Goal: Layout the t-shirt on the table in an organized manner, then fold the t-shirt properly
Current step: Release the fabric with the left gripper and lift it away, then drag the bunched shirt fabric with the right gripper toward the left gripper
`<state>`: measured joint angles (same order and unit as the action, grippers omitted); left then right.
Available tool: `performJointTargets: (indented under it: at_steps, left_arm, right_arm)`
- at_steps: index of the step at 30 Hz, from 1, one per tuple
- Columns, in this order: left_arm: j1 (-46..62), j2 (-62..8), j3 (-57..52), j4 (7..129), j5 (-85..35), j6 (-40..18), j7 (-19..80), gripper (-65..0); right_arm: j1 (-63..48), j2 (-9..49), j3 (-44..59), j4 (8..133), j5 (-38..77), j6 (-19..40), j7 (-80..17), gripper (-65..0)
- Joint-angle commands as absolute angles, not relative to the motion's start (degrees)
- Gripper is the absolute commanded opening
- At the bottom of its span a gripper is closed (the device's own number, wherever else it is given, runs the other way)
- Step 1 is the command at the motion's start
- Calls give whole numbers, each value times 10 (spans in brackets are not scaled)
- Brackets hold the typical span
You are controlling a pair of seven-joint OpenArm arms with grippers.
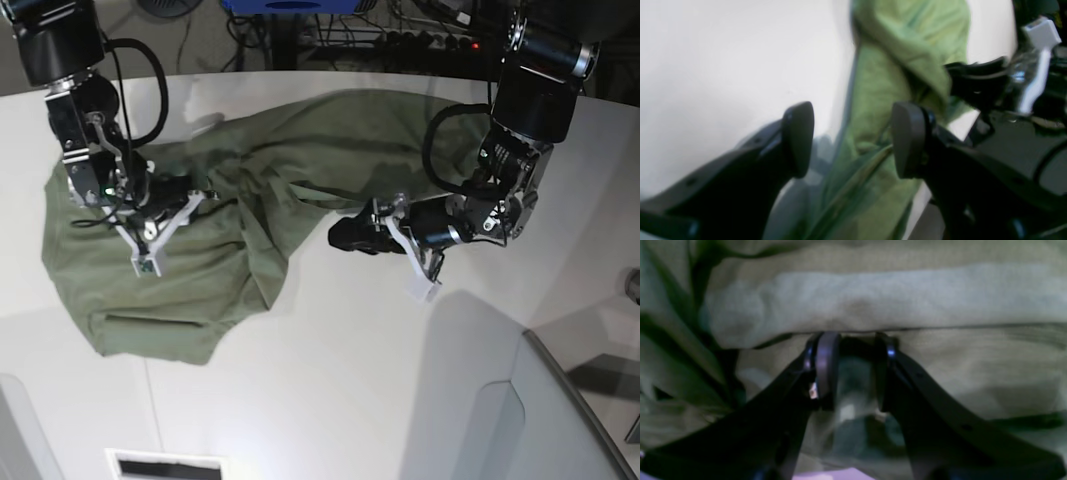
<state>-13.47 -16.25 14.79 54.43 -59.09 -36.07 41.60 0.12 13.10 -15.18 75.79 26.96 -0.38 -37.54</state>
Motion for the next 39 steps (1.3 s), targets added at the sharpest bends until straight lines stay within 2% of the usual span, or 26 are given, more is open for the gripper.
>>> performJointTargets:
  at_steps: [1, 12, 16, 18, 19, 20, 23, 24, 26, 30, 35, 39]
  left_arm:
    - [-148, -168, 145, 553, -607, -370, 410, -296]
    - [-157, -104, 138, 549, -607, -371, 461, -298]
    - [-167, -99, 133, 556, -608, -371, 461, -299]
    - [-169, -118, 103, 564, -603, -369, 460, -309]
    - [-167, -132, 87, 564, -603, -369, 460, -336]
    - [-164, -148, 71, 564, -597, -369, 460, -392]
    - [-144, -199, 20, 566, -560, -369, 460, -629]
    - [-135, -217, 2, 567, -542, -369, 460, -650]
    - [-113, -241, -31, 567, -502, -369, 460, -650]
    - [-65, -262, -110, 568, -419, -369, 458, -650]
    - [1, -262, -207, 603, -337, -372, 422, -650]
    - [52, -258, -240, 658, -316, -372, 407, -650]
  right_arm:
    - [10, 136, -149, 770, 273, 0, -367, -476]
    - [9, 126, -147, 773, 273, 0, -367, -476]
    - [-11, 129, -150, 839, 262, -2, -367, -473]
    - [-27, 126, -149, 898, 207, -7, -370, -467]
    - [-33, 124, -150, 919, 176, -17, -371, -464]
    - [-39, 118, -151, 941, 143, -32, -374, -447]
    - [-40, 95, -180, 971, 70, -50, -423, -347]
    - [-39, 92, -196, 975, 51, -49, -439, -317]
    - [-34, 80, -239, 976, 29, -49, -451, -294]
    - [-18, 66, -297, 971, 25, -52, -466, -291]
    - [3, 55, -309, 931, 24, -91, -473, -291]
    - [19, 55, -309, 883, 24, -93, -473, -293]
